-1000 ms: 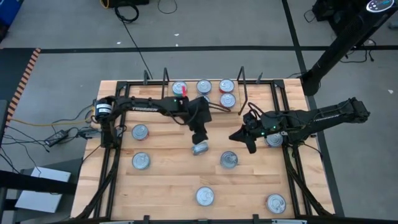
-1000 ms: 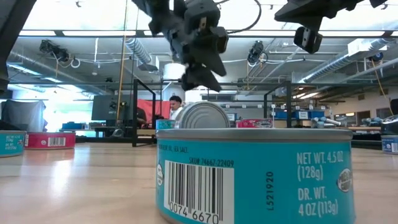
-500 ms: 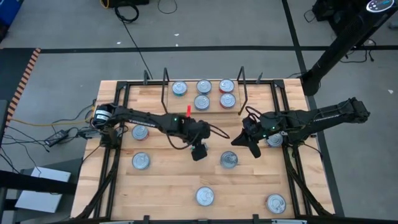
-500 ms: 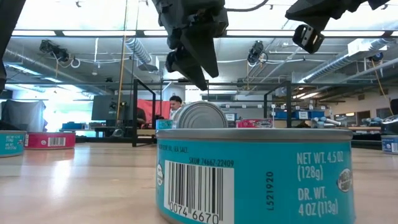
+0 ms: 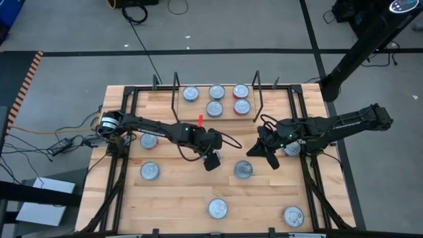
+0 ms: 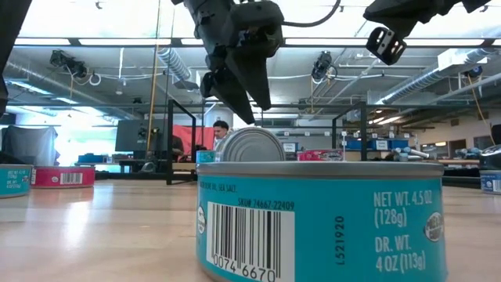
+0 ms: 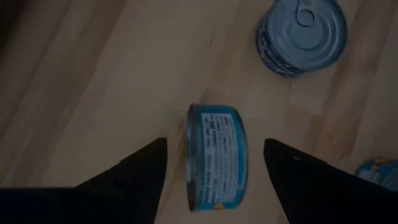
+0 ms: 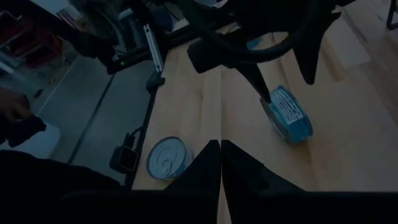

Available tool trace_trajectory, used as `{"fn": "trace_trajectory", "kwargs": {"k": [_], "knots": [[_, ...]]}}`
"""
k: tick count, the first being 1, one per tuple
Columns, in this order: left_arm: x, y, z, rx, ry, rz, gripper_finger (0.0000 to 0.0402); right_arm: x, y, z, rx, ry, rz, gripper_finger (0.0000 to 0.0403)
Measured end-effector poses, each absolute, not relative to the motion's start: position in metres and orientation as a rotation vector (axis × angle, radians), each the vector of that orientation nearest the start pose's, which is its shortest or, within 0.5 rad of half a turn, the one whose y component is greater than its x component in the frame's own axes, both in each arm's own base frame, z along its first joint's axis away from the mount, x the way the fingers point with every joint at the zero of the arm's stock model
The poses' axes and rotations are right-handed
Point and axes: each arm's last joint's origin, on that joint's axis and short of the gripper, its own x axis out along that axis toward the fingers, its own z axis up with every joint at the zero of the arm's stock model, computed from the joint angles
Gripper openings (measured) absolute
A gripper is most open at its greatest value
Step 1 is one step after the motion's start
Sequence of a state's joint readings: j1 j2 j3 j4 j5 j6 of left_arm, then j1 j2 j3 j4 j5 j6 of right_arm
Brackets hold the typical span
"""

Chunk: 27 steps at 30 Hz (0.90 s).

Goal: Stack canned seafood by type on shelf
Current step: Put the top middle light blue tuna can on the shelf aligned with the other light blue tuna can

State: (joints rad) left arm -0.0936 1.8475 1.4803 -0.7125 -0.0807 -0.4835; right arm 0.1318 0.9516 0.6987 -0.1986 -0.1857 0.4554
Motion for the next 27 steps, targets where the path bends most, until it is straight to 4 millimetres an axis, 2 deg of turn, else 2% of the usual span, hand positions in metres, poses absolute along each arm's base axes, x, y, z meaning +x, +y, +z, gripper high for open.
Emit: {"fn": "trace_trajectory", "kwargs": {"k": [7, 16, 27], "knots": [[0.391, -0.035, 0.221, -0.341, 1.12, 0.246, 0.0271, 0.203, 0.033, 0.273, 0.454, 0.526, 0.222, 0.0025], [0.395, -0.035, 0.215, -0.332, 1.117, 0.246, 0.0266, 0.201, 0.033, 0.272, 0.446, 0.536, 0.221, 0.0025], [0.399, -0.037, 0.205, -0.34, 1.14, 0.237, 0.0213, 0.201, 0.032, 0.272, 0.428, 0.537, 0.225, 0.0025]]}}
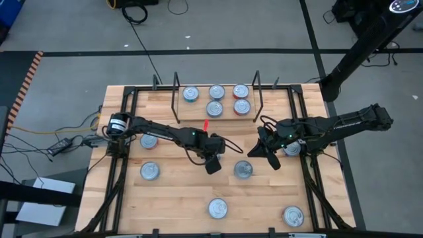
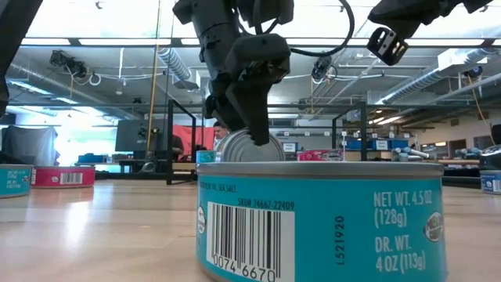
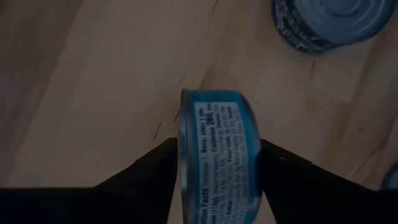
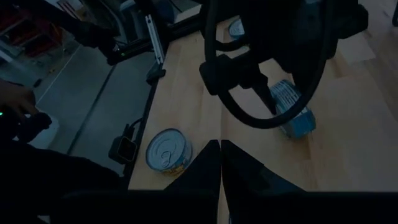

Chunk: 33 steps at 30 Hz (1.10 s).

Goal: Stack canned seafood by type on shelf
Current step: Put the top middle light blue tuna can on the shelf aligned with the other light blue tuna can

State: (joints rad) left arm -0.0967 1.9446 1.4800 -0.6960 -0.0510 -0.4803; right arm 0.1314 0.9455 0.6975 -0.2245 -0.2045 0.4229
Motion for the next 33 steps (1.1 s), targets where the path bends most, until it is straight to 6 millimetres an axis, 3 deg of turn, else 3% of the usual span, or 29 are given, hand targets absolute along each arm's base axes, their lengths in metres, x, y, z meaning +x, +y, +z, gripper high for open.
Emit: {"fn": "trace_trajectory", "kwargs": {"k": [7, 15, 19, 25, 33], "knots": [[0.399, -0.037, 0.209, -0.337, 1.135, 0.233, 0.0145, 0.201, 0.032, 0.272, 0.421, 0.536, 0.226, 0.0025], [0.397, -0.036, 0.213, -0.329, 1.162, 0.249, 0.0144, 0.201, 0.032, 0.272, 0.421, 0.536, 0.227, 0.0025], [0.393, -0.029, 0.228, -0.265, 1.206, 0.362, 0.0144, 0.201, 0.032, 0.272, 0.421, 0.536, 0.227, 0.0025], [0.38, -0.007, 0.255, -0.062, 1.254, 0.667, 0.0144, 0.201, 0.032, 0.272, 0.414, 0.536, 0.226, 0.0025], [0.372, 0.02, 0.252, 0.189, 1.277, 0.876, 0.0144, 0.201, 0.032, 0.272, 0.429, 0.538, 0.222, 0.0025]]}}
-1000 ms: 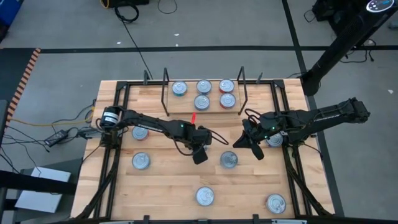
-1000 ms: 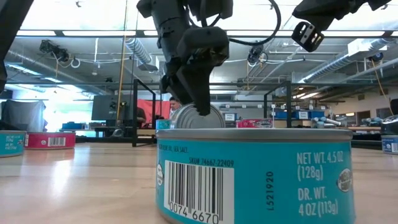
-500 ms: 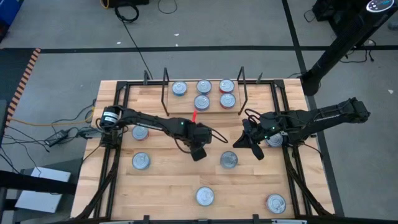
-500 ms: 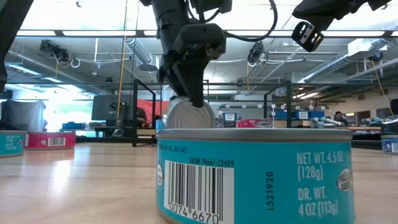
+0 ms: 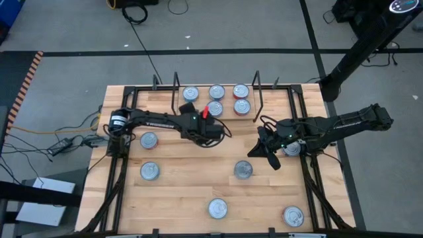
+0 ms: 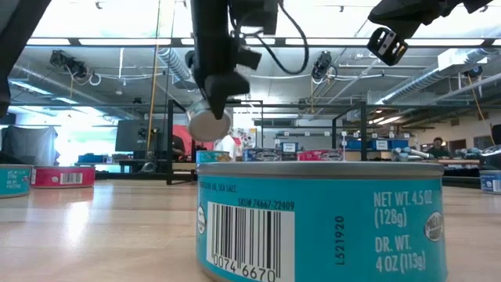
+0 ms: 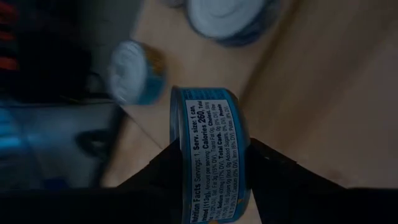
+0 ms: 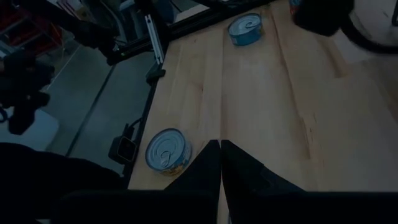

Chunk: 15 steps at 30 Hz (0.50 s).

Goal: Stack canned seafood by type on shelf
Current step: Put the top middle light blue tuna can on the shelf aligned with the other light blue tuna can

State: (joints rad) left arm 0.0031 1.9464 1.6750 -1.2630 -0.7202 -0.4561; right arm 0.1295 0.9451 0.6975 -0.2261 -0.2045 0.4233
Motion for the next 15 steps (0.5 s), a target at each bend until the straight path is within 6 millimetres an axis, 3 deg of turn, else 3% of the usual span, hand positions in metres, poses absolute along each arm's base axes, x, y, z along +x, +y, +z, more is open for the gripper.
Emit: {"fn": "trace_trajectory", "kwargs": {"k": [10, 15], "knots": [[0.369, 0.056, 0.209, 0.332, 1.381, 0.877, 0.0144, 0.202, 0.03, 0.274, 0.475, 0.525, 0.205, 0.0025], [0.367, 0.07, 0.202, 0.317, 1.391, 0.879, 0.0144, 0.202, 0.028, 0.274, 0.482, 0.517, 0.194, 0.0025]]}}
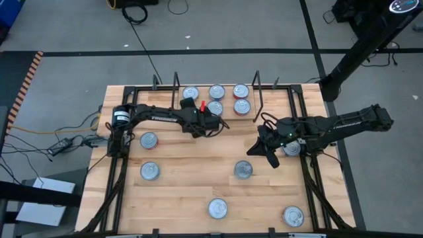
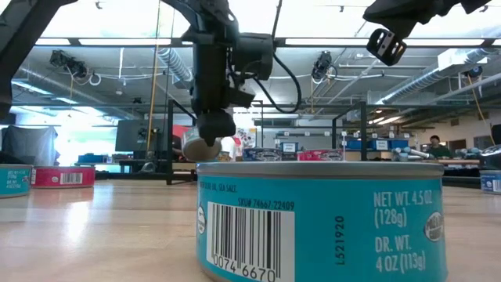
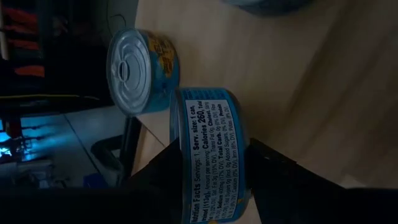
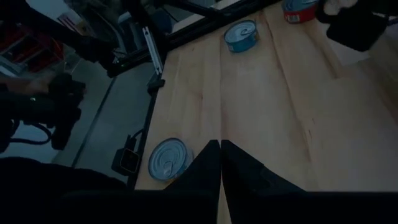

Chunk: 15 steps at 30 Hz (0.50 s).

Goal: Stack canned seafood by type on shelf
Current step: Put the top middle light blue tuna can on the shelf aligned with the other light blue tuna can

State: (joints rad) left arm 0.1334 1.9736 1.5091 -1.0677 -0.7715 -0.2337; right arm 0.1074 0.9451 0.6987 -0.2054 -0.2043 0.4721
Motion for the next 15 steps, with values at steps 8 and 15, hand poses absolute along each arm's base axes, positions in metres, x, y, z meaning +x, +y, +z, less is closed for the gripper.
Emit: {"fn": "trace_trajectory", "kwargs": {"k": [8, 15], "knots": [[0.37, 0.085, 0.2, 0.29, 1.382, 0.809, 0.0176, 0.203, 0.024, 0.274, 0.485, 0.51, 0.178, 0.0025], [0.37, 0.085, 0.199, 0.261, 1.406, 0.75, 0.0189, 0.203, 0.024, 0.274, 0.482, 0.51, 0.178, 0.0025]]}}
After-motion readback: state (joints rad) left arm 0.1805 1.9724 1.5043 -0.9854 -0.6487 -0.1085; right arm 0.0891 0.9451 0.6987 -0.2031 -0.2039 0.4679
